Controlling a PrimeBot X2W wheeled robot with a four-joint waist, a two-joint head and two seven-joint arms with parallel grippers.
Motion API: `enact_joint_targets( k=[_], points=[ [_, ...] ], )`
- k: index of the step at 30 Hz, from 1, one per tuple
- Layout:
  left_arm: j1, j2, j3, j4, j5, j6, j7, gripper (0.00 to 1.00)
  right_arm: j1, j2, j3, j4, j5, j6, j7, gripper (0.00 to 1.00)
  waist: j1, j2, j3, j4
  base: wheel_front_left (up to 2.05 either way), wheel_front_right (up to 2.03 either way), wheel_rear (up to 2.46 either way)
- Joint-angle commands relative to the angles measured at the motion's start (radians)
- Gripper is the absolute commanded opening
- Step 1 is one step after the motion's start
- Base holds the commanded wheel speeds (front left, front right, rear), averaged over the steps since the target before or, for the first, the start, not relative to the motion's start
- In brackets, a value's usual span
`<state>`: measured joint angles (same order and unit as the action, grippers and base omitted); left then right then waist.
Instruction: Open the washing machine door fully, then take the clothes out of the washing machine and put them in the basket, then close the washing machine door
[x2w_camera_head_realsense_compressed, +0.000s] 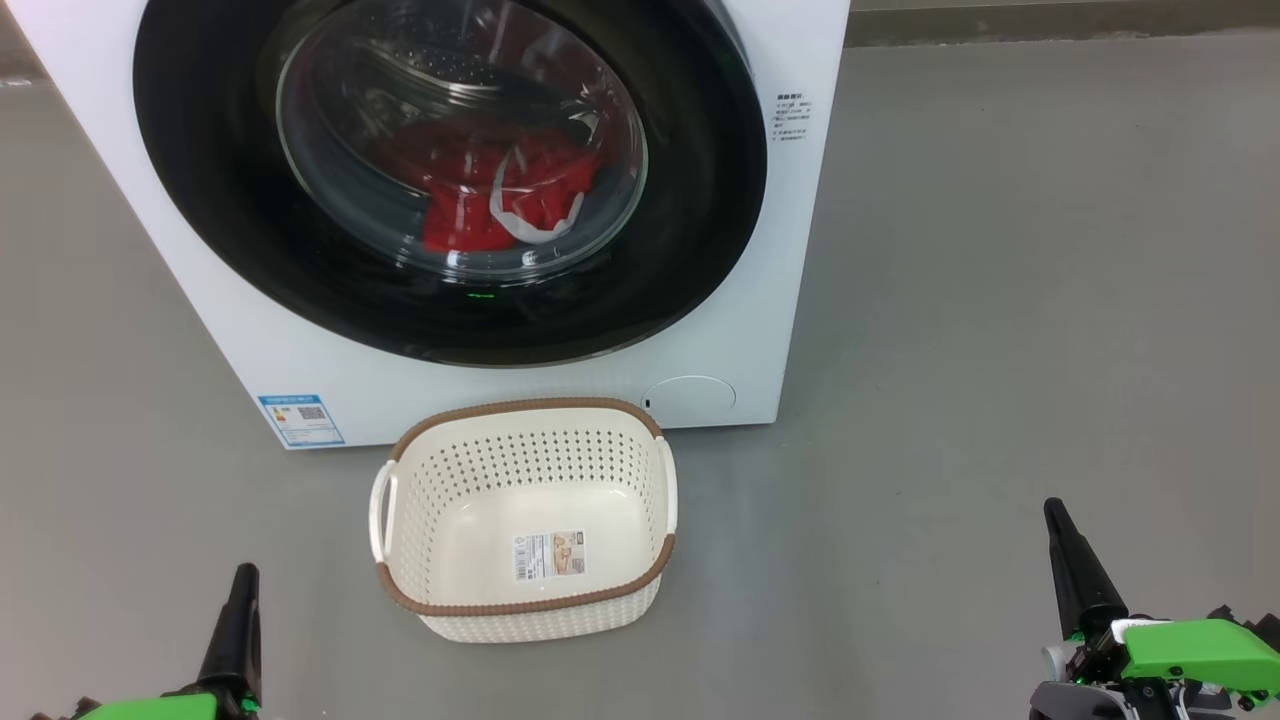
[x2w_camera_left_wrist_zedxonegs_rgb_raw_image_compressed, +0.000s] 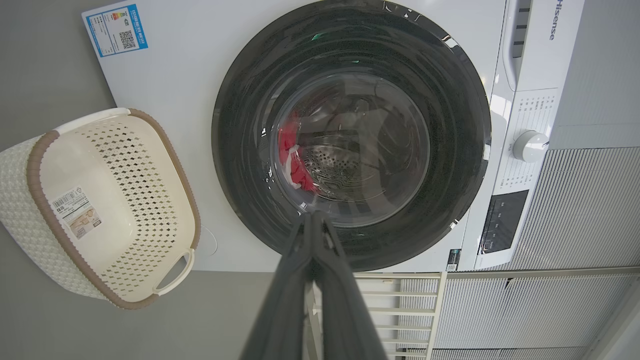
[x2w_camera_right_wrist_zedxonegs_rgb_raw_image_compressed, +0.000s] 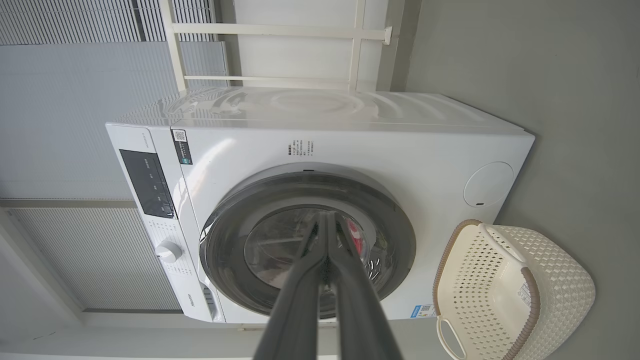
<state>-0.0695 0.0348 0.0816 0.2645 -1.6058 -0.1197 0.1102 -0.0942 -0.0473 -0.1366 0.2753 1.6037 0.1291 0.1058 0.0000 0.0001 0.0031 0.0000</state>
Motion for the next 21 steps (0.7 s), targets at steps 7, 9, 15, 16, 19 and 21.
enact_joint_targets(
  k=[7,9,15,16,19,21],
  points=[
    [-0.038,0.015,0.032,-0.020,-0.003,-0.011,0.003,0.00,-0.014,-0.003,0.023,-0.031,0.005,0.002,0.007,0.00,0.0000,-0.0001,0.000,0.000,0.00,0.00,0.00],
    [-0.038,0.015,0.032,-0.020,-0.003,-0.011,0.003,0.00,-0.014,-0.003,0.023,-0.031,0.005,0.002,0.007,0.00,0.0000,-0.0001,0.000,0.000,0.00,0.00,0.00],
    [-0.038,0.015,0.032,-0.020,-0.003,-0.011,0.003,0.00,-0.014,-0.003,0.023,-0.031,0.005,0.002,0.007,0.00,0.0000,-0.0001,0.000,0.000,0.00,0.00,0.00],
    [-0.038,0.015,0.032,-0.020,-0.003,-0.011,0.003,0.00,-0.014,-0.003,0.023,-0.031,0.005,0.002,0.007,0.00,0.0000,-0.0001,0.000,0.000,0.00,0.00,0.00],
    [-0.038,0.015,0.032,-0.020,-0.003,-0.011,0.003,0.00,-0.014,-0.003,0.023,-0.031,0.005,0.002,0.007,0.00,0.0000,-0.0001,0.000,0.000,0.00,0.00,0.00],
    [-0.038,0.015,0.032,-0.020,-0.003,-0.011,0.003,0.00,-0.014,-0.003,0.023,-0.031,0.005,0.002,0.007,0.00,0.0000,-0.0001,0.000,0.000,0.00,0.00,0.00]
  ],
)
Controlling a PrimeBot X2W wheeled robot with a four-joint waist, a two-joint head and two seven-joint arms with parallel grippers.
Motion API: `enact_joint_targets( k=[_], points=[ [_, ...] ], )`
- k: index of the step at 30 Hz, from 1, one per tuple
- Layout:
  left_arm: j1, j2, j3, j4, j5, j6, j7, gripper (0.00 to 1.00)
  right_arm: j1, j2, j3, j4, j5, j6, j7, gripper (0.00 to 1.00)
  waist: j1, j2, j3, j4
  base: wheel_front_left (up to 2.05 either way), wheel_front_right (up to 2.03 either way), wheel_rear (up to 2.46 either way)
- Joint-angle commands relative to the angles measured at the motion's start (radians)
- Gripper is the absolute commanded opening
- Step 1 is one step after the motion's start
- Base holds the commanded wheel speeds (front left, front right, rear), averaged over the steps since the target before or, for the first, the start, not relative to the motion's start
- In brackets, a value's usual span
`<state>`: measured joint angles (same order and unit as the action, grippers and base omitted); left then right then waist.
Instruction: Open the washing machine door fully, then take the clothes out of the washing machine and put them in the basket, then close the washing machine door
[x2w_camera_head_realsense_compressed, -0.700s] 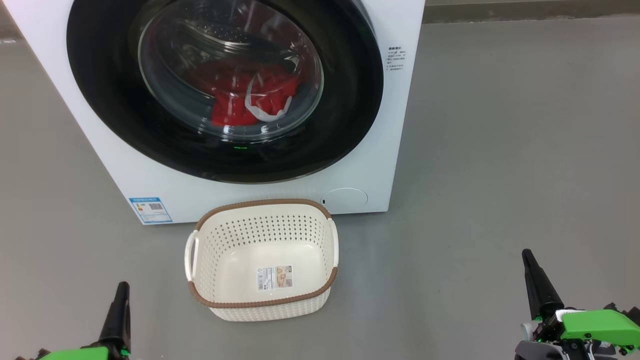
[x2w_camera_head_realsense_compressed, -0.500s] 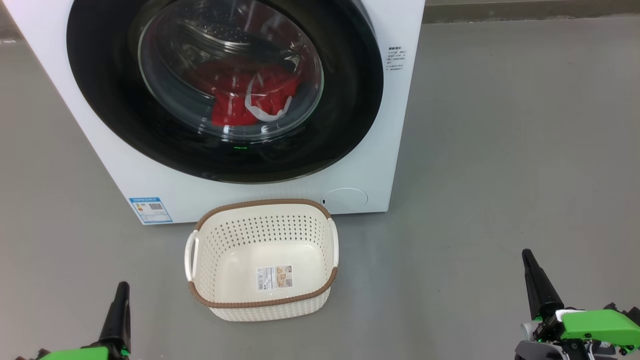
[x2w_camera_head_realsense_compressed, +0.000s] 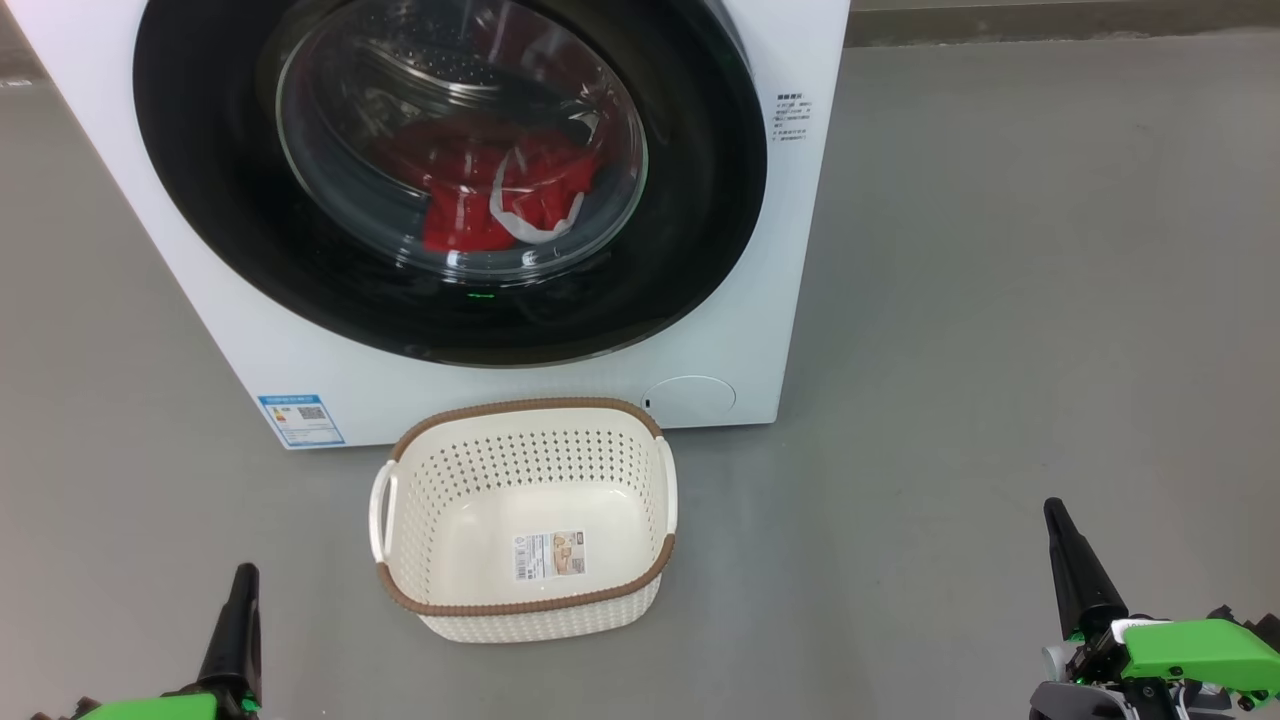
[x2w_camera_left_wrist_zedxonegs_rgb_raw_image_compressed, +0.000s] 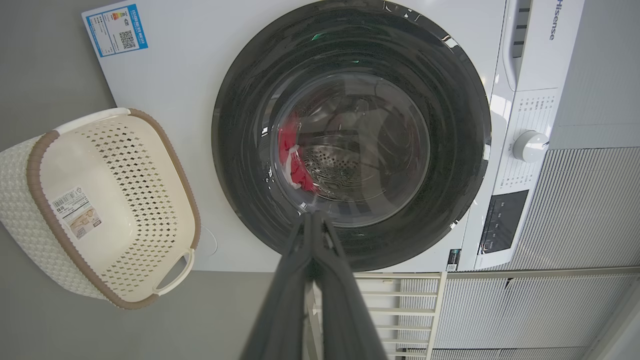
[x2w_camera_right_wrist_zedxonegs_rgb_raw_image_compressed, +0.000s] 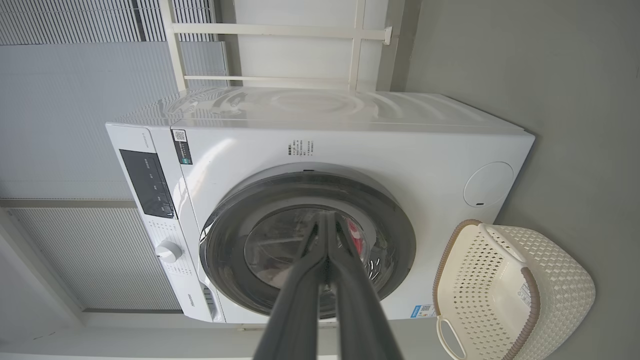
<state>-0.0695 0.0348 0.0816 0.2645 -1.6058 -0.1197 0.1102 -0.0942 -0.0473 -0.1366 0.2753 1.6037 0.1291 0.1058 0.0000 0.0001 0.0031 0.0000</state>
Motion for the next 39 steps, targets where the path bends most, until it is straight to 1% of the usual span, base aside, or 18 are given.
enact_joint_targets(
  k=[1,17,18,20,24,28,32,39],
  points=[
    [-0.038,0.015,0.032,-0.020,-0.003,-0.011,0.003,0.00,-0.014,-0.003,0.023,-0.031,0.005,0.002,0.007,0.00,0.0000,-0.0001,0.000,0.000,0.00,0.00,0.00],
    [-0.038,0.015,0.032,-0.020,-0.003,-0.011,0.003,0.00,-0.014,-0.003,0.023,-0.031,0.005,0.002,0.007,0.00,0.0000,-0.0001,0.000,0.000,0.00,0.00,0.00],
    [0.000,0.000,0.000,0.000,0.000,0.000,0.000,1.00,0.000,0.000,0.000,0.000,0.000,0.000,0.000,1.00,0.0000,-0.0001,0.000,0.000,0.00,0.00,0.00],
    [0.007,-0.005,-0.002,0.014,0.001,0.001,0.000,1.00,0.003,0.002,0.000,0.018,0.000,0.000,-0.002,1.00,0.0000,-0.0001,0.000,0.000,0.00,0.00,0.00],
    [0.007,-0.006,-0.003,0.012,0.000,0.001,-0.007,1.00,0.002,0.002,0.005,0.015,0.003,0.000,-0.006,1.00,0.0002,-0.0001,0.001,0.000,0.00,0.00,0.00],
    [0.005,-0.005,-0.006,0.004,-0.001,0.000,-0.019,1.00,-0.003,0.002,0.015,0.007,0.008,0.000,-0.018,1.00,0.0022,-0.0001,-0.001,0.001,0.00,0.00,0.00],
    [0.004,-0.005,-0.008,-0.004,-0.001,0.000,-0.032,1.00,-0.007,0.002,0.026,-0.004,0.013,0.000,-0.030,1.00,0.0003,-0.0001,0.001,0.001,0.00,0.00,0.00],
    [-0.001,-0.003,-0.015,-0.020,0.016,-0.001,-0.053,1.00,-0.016,0.002,0.046,-0.026,0.009,0.000,-0.047,1.00,0.0000,-0.0001,0.003,0.003,0.00,0.00,0.00]
  ],
)
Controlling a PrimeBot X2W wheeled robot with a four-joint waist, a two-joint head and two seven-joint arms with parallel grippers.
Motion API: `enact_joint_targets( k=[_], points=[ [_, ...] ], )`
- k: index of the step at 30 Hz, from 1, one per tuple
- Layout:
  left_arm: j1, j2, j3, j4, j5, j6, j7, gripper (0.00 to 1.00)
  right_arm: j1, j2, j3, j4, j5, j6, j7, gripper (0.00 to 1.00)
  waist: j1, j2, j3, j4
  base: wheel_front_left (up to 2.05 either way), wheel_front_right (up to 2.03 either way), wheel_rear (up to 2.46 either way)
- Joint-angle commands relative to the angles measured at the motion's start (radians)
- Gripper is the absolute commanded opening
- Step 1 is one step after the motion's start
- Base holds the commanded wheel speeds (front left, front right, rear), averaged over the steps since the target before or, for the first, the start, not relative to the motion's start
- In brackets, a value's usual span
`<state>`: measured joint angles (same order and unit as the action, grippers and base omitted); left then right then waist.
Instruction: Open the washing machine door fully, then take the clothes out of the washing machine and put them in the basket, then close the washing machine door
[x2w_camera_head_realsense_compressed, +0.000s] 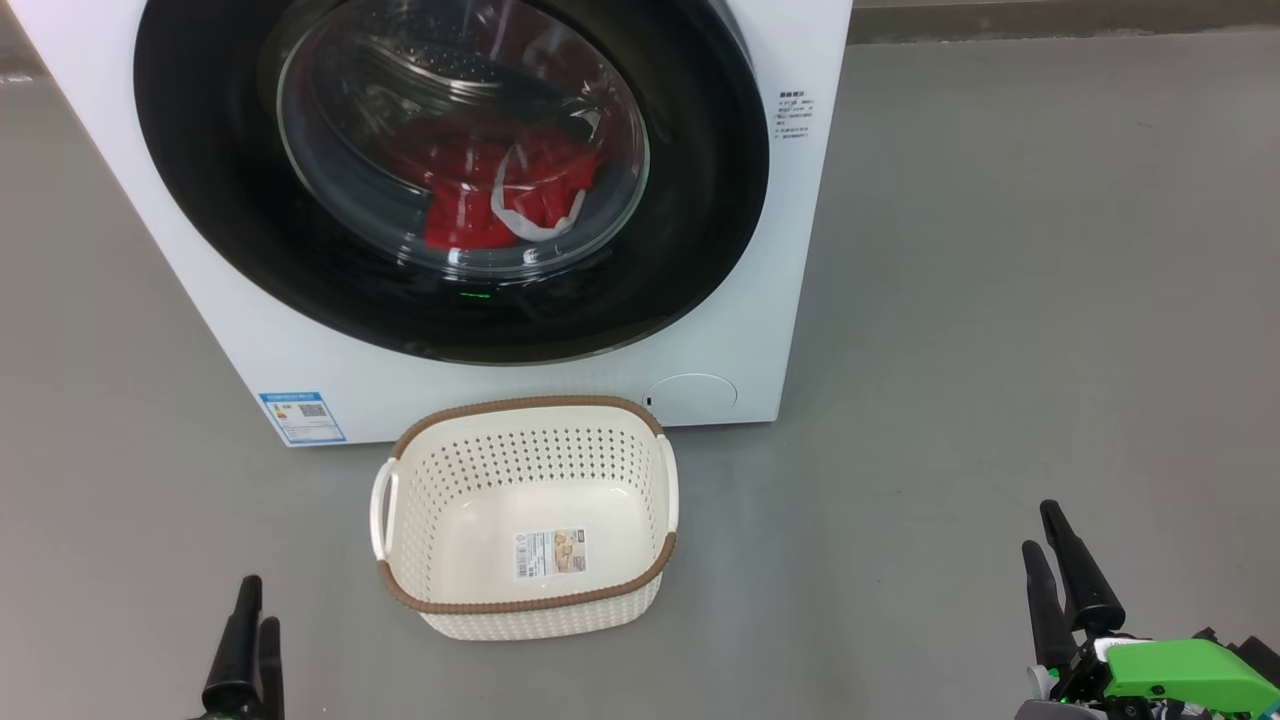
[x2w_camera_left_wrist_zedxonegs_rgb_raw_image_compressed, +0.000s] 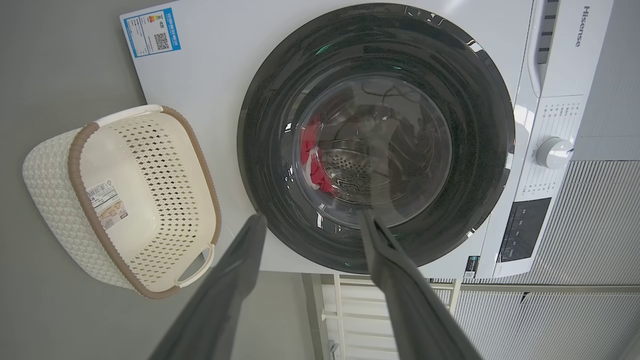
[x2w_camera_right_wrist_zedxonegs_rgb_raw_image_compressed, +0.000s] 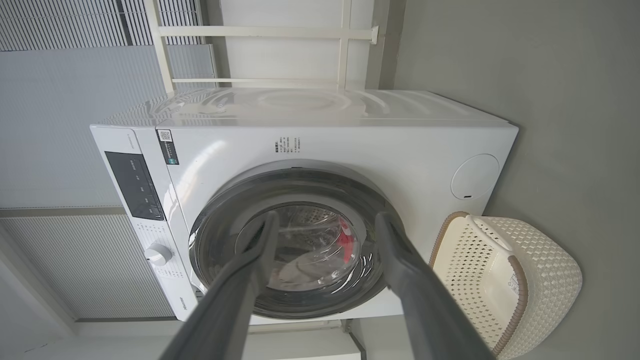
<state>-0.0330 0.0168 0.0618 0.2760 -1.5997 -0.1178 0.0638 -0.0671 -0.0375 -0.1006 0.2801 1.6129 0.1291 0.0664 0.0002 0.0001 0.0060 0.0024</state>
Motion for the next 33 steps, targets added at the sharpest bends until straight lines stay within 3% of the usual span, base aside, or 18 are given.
enact_joint_targets(
  k=[1,16,33],
  points=[
    [-0.038,0.015,0.004,-0.033,0.013,-0.003,-0.009,1.00,-0.044,-0.008,0.013,-0.034,-0.002,0.000,-0.010,1.00,-0.0001,-0.0001,0.000,0.000,0.00,0.00,0.00],
    [-0.046,0.020,-0.016,-0.064,0.114,-0.004,-0.054,1.00,-0.065,-0.026,0.073,-0.067,-0.067,0.000,-0.059,1.00,-0.0001,-0.0001,0.002,0.002,0.00,0.00,0.00],
    [-0.051,0.048,-0.060,-0.088,0.332,-0.006,-0.102,1.00,-0.093,-0.047,0.139,-0.071,-0.290,0.001,-0.108,1.00,-0.0001,-0.0001,0.001,0.004,0.00,0.00,0.00]
  ],
)
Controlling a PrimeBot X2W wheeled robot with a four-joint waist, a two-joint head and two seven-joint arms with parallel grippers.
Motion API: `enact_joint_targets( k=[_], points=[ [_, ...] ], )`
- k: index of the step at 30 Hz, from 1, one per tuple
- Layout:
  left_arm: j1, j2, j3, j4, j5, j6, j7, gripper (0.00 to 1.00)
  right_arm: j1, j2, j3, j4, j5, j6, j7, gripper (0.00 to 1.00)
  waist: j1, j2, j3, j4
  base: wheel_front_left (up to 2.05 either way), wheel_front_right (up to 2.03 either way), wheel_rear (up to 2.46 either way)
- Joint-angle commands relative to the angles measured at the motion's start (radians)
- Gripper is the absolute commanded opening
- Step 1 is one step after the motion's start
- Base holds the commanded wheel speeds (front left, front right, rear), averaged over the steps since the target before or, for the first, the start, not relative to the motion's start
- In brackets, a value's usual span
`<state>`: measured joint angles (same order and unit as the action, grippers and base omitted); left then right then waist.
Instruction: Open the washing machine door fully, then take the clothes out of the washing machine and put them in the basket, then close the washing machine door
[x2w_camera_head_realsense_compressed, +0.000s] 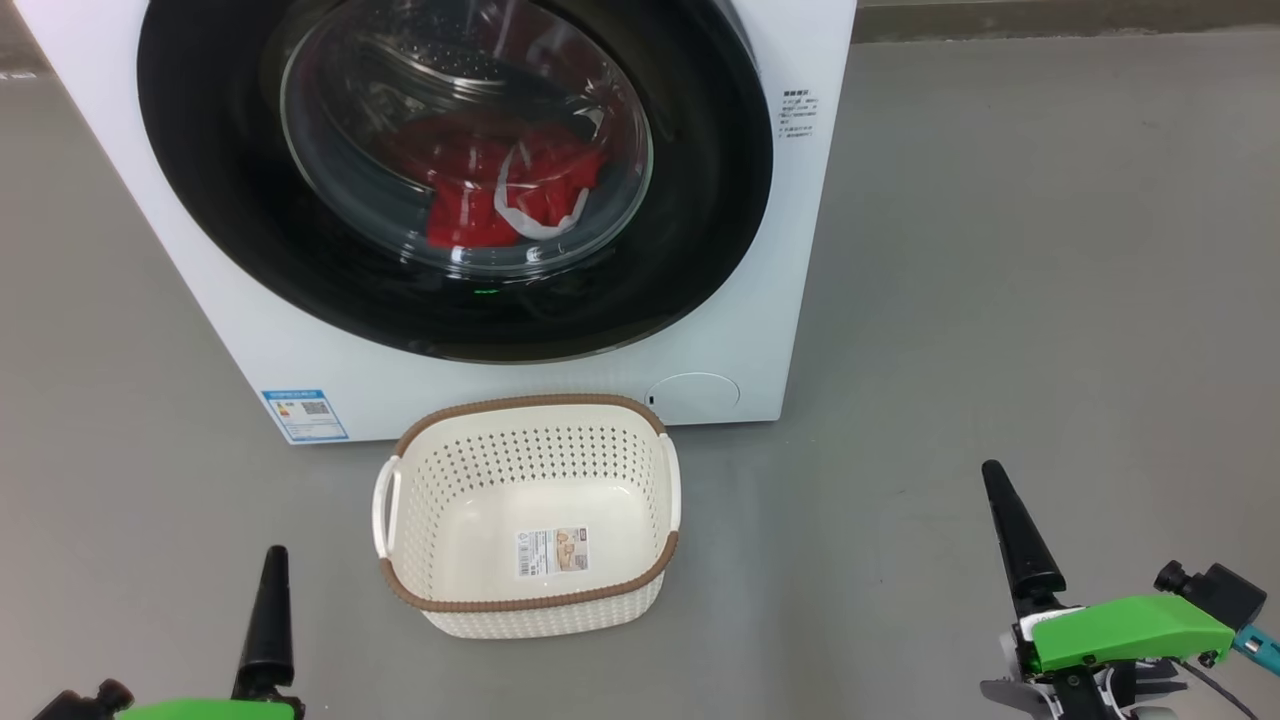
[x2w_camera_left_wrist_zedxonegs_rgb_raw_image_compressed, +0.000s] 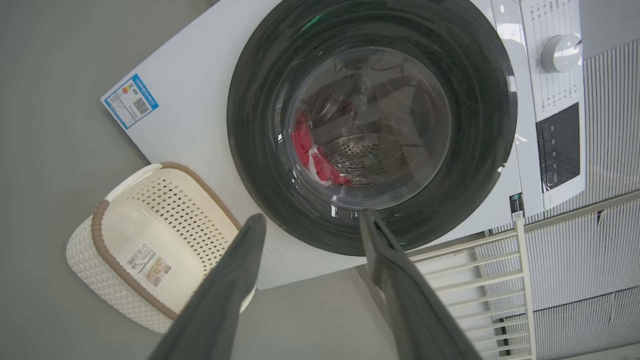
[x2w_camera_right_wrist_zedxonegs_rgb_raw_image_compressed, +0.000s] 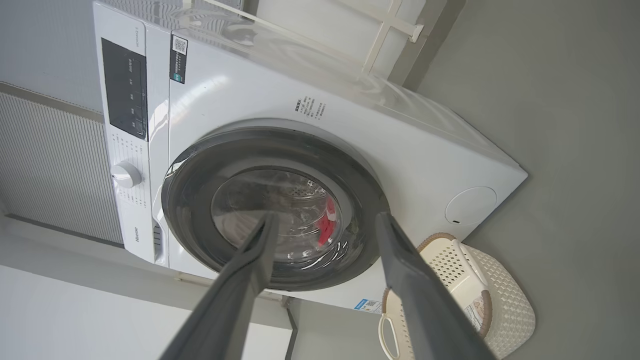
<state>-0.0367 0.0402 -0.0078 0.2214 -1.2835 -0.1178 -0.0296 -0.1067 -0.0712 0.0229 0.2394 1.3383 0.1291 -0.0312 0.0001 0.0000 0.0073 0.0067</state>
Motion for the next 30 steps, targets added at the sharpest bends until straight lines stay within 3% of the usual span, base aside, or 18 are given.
enact_joint_targets(
  k=[1,30],
  points=[
    [-0.048,0.025,0.007,-0.034,0.033,-0.006,-0.011,1.00,-0.055,-0.014,0.019,-0.030,-0.031,0.001,-0.013,1.00,-0.0001,0.0000,0.000,0.001,0.00,0.00,0.00],
    [-0.050,0.041,-0.038,-0.054,0.565,-0.009,-0.100,1.00,-0.090,-0.029,0.100,0.014,-0.573,0.001,-0.101,1.00,-0.0001,0.0000,0.001,0.005,0.00,0.00,0.00]
  ],
)
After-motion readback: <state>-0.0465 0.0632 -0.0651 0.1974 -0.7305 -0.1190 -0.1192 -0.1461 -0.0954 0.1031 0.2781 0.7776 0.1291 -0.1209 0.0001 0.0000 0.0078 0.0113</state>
